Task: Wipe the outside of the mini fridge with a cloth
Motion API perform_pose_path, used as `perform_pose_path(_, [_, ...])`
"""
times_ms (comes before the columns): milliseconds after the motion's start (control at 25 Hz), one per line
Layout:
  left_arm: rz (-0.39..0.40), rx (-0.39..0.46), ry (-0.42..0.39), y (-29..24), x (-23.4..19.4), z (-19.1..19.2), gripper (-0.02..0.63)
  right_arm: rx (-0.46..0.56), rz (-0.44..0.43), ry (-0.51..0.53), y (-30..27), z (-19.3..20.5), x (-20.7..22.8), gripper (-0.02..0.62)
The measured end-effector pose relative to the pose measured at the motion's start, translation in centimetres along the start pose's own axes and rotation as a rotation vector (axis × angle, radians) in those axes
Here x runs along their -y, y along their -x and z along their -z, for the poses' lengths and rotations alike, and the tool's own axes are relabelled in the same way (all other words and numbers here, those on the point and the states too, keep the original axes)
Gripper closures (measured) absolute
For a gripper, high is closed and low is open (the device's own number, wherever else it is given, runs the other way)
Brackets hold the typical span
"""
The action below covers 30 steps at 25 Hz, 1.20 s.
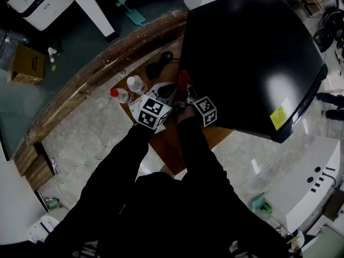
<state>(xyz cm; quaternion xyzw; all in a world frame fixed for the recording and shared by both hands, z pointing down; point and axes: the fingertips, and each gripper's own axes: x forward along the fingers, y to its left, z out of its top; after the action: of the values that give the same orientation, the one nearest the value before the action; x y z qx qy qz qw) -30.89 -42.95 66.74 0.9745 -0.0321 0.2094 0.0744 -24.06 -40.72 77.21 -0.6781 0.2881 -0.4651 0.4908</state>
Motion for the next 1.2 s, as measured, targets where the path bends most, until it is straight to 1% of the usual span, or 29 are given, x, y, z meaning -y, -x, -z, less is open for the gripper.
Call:
perform_pose_path(120, [0.000,-0.004,0.000,-0.1,0.3,0.2,0.600,-0.010,0.024,0.008,-0.8,0.1,1.9,0.446])
perform_pose_path(240, [0.000,0.002,0.003,0.2,0.5,0.1,0.600,-0.021,0.027,0.016,-1.3,0.3,2.8,0.446])
perform_pose_path(360, [-0.007,0.017,0.011,0.7,0.8,0.0,0.600,-0.051,0.012,0.071,-1.1,0.7,2.7,0.448])
perform_pose_path(440, [-0.014,0.038,0.013,1.5,1.1,-0.5,0.600,-0.085,-0.013,0.109,-0.1,1.4,1.7,0.449])
perform_pose_path(560, [-0.014,0.080,-0.016,3.1,1.7,-2.2,0.600,-0.144,-0.082,0.188,2.6,3.2,-1.7,0.449])
perform_pose_path(680, [0.002,0.141,-0.043,5.6,2.9,-5.2,0.600,-0.148,-0.128,0.231,6.7,3.6,-5.9,0.448])
perform_pose_path(880, [0.023,0.259,-0.077,11.7,5.8,-11.5,0.600,-0.095,-0.228,0.293,14.4,1.0,-13.9,0.448])
perform_pose_path(960, [0.037,0.299,-0.061,13.6,7.2,-13.8,0.600,-0.070,-0.265,0.298,17.4,-0.3,-16.7,0.448])
perform_pose_path(1080, [0.088,0.359,-0.002,15.3,9.7,-16.9,0.600,-0.030,-0.266,0.328,21.4,-2.1,-19.8,0.448])
perform_pose_path(1120, [0.104,0.379,0.005,15.7,10.6,-17.9,0.600,-0.018,-0.282,0.338,22.4,-2.6,-20.9,0.448])
perform_pose_path(1200, [0.126,0.409,-0.025,16.0,12.5,-19.8,0.600,0.010,-0.328,0.342,24.0,-3.9,-23.0,0.448])
